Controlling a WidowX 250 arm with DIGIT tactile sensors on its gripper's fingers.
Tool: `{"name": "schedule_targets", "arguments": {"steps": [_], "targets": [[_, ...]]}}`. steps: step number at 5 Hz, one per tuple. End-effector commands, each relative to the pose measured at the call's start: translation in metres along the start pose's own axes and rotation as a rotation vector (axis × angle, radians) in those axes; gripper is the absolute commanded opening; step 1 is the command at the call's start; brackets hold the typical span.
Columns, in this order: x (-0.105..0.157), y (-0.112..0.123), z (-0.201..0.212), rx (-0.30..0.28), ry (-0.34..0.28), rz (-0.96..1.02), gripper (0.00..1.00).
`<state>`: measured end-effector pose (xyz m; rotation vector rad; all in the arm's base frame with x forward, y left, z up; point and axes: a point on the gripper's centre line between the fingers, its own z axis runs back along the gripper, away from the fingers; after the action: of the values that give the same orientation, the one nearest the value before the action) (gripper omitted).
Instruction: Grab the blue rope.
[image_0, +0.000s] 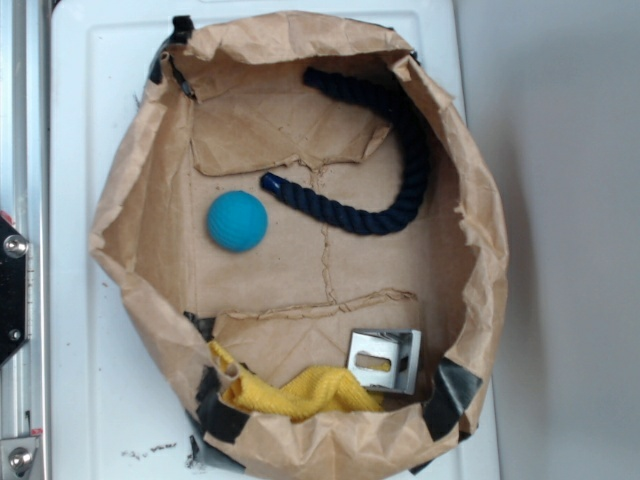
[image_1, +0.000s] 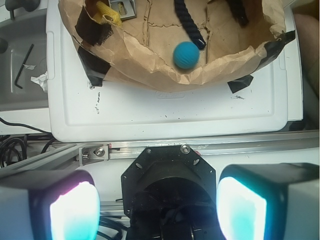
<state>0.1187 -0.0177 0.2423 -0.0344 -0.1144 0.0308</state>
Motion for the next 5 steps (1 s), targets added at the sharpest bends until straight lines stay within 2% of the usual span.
{"name": "schedule_targets", "arguments": {"steps": [1,2,3,4,5], "targets": [[0.0,0.0,0.0,0.0,0.0,0.0,1.0],[0.041,-0.004,-0.008,0.028,-0.048,-0.042,1.0],[0.072,-0.003,-0.021,0.052,-0.071,-0.108,1.0],[0.101,0.015,-0.049,0.021,-0.08,-0.255,1.0],[0.137,0.03,-0.077,0.059,-0.062,-0.377,1.0]]}}
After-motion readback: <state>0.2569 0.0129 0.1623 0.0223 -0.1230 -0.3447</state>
